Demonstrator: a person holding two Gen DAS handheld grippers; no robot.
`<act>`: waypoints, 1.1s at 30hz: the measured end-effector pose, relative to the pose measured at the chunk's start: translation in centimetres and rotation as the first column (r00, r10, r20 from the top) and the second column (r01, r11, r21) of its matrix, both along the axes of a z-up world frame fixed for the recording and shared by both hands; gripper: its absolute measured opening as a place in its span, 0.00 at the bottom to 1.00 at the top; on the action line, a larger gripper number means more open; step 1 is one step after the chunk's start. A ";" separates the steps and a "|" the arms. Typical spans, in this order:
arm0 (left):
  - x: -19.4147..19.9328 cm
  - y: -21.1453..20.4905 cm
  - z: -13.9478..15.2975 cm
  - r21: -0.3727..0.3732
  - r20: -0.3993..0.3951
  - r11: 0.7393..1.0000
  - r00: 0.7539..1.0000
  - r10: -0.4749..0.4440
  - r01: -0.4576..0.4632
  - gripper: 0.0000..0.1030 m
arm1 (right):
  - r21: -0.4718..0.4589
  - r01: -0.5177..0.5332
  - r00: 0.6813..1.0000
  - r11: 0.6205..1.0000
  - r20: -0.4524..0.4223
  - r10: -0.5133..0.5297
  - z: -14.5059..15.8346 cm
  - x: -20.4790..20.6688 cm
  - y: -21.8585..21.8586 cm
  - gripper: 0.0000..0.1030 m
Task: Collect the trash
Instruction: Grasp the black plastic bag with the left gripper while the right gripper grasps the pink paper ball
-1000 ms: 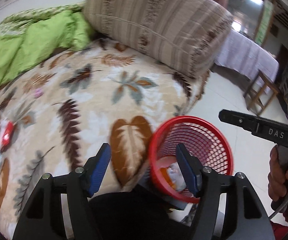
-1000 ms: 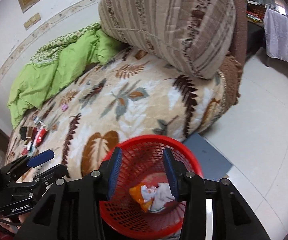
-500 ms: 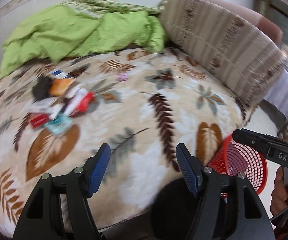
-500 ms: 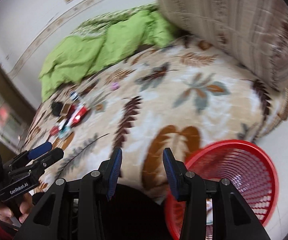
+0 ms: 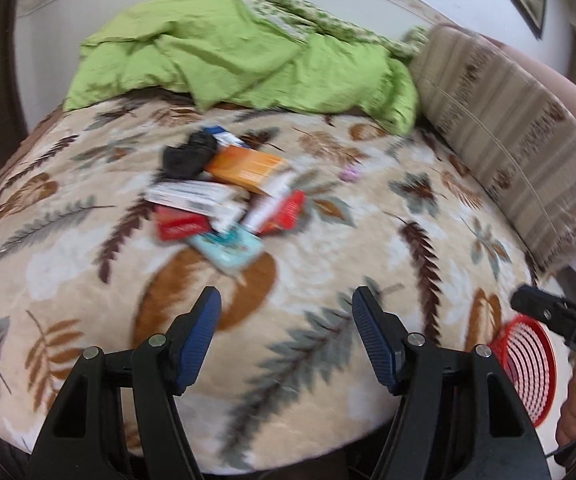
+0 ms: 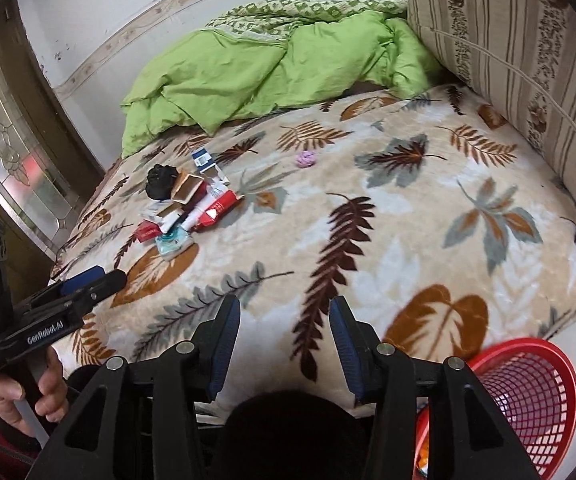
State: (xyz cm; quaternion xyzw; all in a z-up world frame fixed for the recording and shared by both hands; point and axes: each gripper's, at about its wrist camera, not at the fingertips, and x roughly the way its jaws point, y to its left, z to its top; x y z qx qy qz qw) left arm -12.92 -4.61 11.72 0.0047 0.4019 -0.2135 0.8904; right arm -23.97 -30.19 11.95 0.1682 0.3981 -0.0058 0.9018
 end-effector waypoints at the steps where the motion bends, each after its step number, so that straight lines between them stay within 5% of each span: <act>1: 0.5 0.5 0.1 -0.005 -0.001 1.000 1.000 0.015 -0.015 0.68 | 0.003 -0.002 1.000 1.000 0.003 0.002 0.0 0.3 0.1 0.48; 12: 11.9 4.9 1.8 -0.097 -0.143 0.966 0.964 0.224 -0.239 0.80 | 0.016 -0.012 1.000 1.000 -0.007 0.012 -0.9 1.5 0.2 0.50; 26: 25.9 2.4 -4.4 -0.015 -0.461 0.937 0.834 0.304 -0.350 0.80 | 0.049 0.042 0.998 0.998 -0.043 -0.040 -3.1 2.7 -2.5 0.50; 33: 28.5 0.5 -5.9 -0.015 -0.472 0.954 0.843 0.258 -0.300 0.80 | 0.048 0.053 0.998 0.997 -0.045 -0.051 -3.2 3.9 -3.4 0.50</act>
